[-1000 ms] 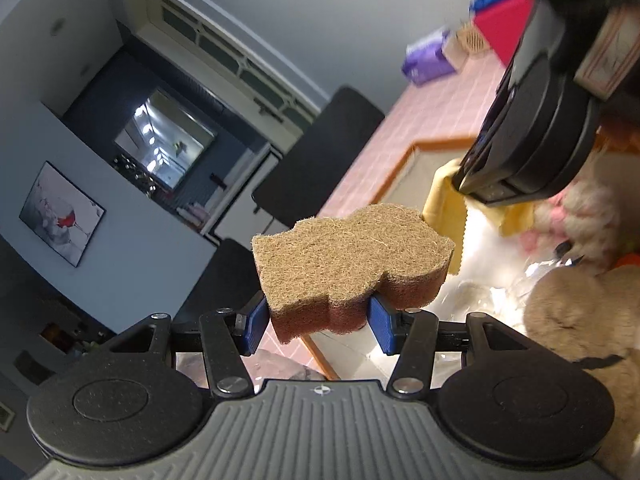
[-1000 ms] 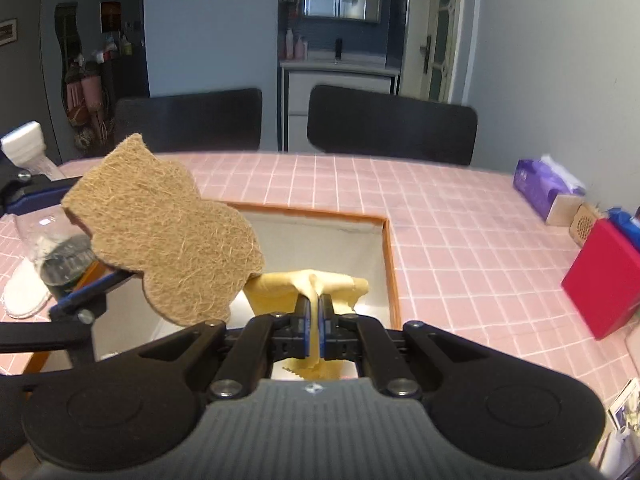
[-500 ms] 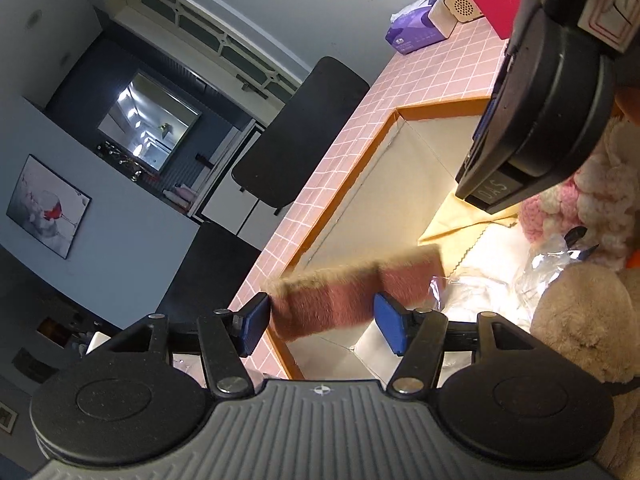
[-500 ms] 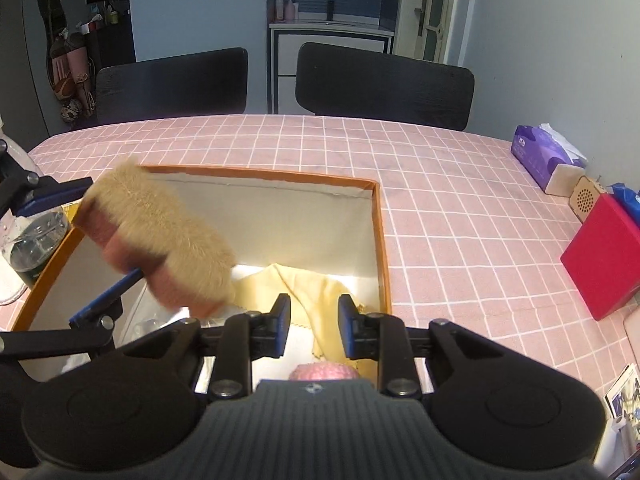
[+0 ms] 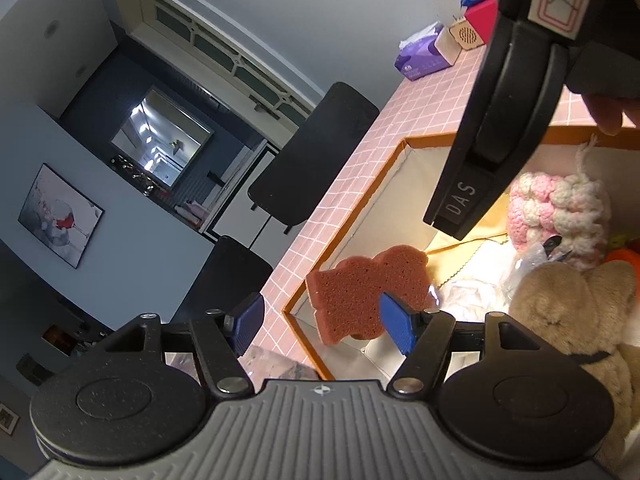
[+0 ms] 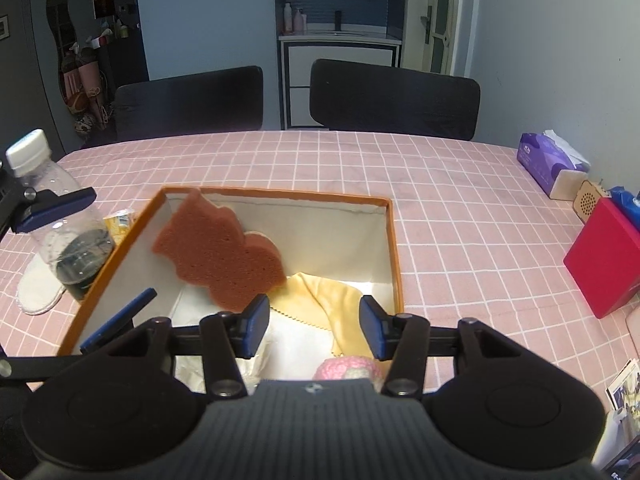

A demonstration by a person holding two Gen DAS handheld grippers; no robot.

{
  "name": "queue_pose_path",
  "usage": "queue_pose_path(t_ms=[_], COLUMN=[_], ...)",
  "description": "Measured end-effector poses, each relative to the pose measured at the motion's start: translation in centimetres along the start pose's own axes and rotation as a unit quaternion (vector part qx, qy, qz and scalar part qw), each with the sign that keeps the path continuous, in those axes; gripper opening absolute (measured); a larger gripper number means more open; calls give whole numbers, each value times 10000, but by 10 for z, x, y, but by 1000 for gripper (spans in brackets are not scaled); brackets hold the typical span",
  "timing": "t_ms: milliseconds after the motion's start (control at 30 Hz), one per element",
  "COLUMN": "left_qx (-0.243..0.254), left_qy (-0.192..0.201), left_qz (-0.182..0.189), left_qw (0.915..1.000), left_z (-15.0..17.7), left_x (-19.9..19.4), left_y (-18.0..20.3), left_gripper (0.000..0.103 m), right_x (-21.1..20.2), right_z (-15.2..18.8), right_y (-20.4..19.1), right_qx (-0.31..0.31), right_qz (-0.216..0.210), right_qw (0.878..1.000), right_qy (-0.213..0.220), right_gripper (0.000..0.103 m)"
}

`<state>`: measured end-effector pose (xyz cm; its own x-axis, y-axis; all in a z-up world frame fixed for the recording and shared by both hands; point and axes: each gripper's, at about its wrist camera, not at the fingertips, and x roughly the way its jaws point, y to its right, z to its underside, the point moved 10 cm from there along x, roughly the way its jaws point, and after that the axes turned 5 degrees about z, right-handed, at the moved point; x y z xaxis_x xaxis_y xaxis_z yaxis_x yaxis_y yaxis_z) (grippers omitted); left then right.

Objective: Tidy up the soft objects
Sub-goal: 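Move both tools back toward the white pad and snack bag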

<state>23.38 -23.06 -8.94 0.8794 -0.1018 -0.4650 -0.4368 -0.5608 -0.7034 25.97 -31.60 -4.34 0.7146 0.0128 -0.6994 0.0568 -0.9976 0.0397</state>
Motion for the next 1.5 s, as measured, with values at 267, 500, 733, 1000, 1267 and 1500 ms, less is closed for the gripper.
queue_pose_path(t_ms=[267, 500, 733, 1000, 1267, 1500], left_qx=[-132, -783, -1616, -2633, -3175, -3468], left_qy=[423, 764, 1071, 1049, 875, 485], left_qz=[14, 395, 527, 521, 187, 168], left_qw=[9990, 9932, 9796, 9576, 9440, 9365], left_z=[4, 29, 74, 134, 183, 219], left_x=[-43, -86, -121, -142, -151, -139], left_y=[-8, -20, -38, -66, -90, -105], left_gripper=[79, 79, 79, 79, 79, 79], right_x=[-37, -79, -121, -151, -147, -109], right_z=[-8, 1, 28, 59, 78, 85], right_y=[-15, -44, -80, -127, -177, -226], right_qx=[-19, -273, -415, -469, -320, -182], right_qz=[-42, -101, -376, -590, -740, -1001], right_qw=[9994, 9976, 9942, 9887, 9820, 9848], right_qy=[331, 633, 920, 1293, 1707, 1405], right_gripper=[68, 73, 75, 75, 74, 74])
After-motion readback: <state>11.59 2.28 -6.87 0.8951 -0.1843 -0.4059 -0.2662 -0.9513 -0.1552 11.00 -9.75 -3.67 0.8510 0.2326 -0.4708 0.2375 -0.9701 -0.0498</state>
